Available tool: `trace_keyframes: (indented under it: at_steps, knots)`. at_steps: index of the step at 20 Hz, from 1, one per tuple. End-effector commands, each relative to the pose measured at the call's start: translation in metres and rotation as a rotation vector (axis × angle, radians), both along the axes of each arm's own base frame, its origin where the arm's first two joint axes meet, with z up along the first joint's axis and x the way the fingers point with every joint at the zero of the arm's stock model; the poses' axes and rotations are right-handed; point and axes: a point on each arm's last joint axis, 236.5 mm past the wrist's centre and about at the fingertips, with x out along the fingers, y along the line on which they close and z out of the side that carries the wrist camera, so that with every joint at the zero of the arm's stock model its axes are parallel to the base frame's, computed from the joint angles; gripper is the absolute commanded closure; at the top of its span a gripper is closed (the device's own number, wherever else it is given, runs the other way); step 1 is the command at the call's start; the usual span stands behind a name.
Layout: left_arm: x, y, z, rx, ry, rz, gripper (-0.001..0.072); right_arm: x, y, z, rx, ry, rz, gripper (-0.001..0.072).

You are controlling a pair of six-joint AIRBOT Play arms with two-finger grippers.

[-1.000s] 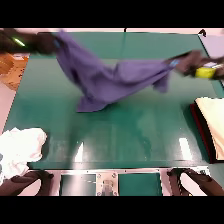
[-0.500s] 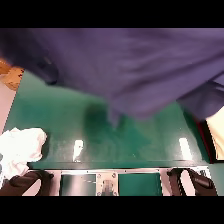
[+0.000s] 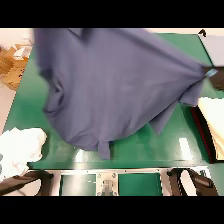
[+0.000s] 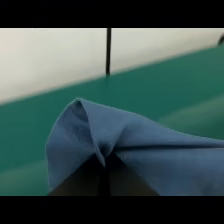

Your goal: Fold the shirts.

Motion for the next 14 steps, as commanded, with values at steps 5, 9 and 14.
trace_keyframes:
  at_steps: [5,9,14]
  knots:
    - [0.100,-0.094,-0.265,-0.013,0.474,-0.166,0.0686,0.083,0.002,-0.223,0.076,0.368,-0.021,0.0697]
    - [0.104,-0.091,-0.301,-0.073,0.592,-0.099,0.0512,0.113,0.002,-0.256,0.115,0.466,0.026,0.0570]
    - [0.063,-0.027,-0.267,-0.053,0.760,-0.090,0.0151,0.097,-0.026,-0.197,0.213,0.466,0.121,0.0424]
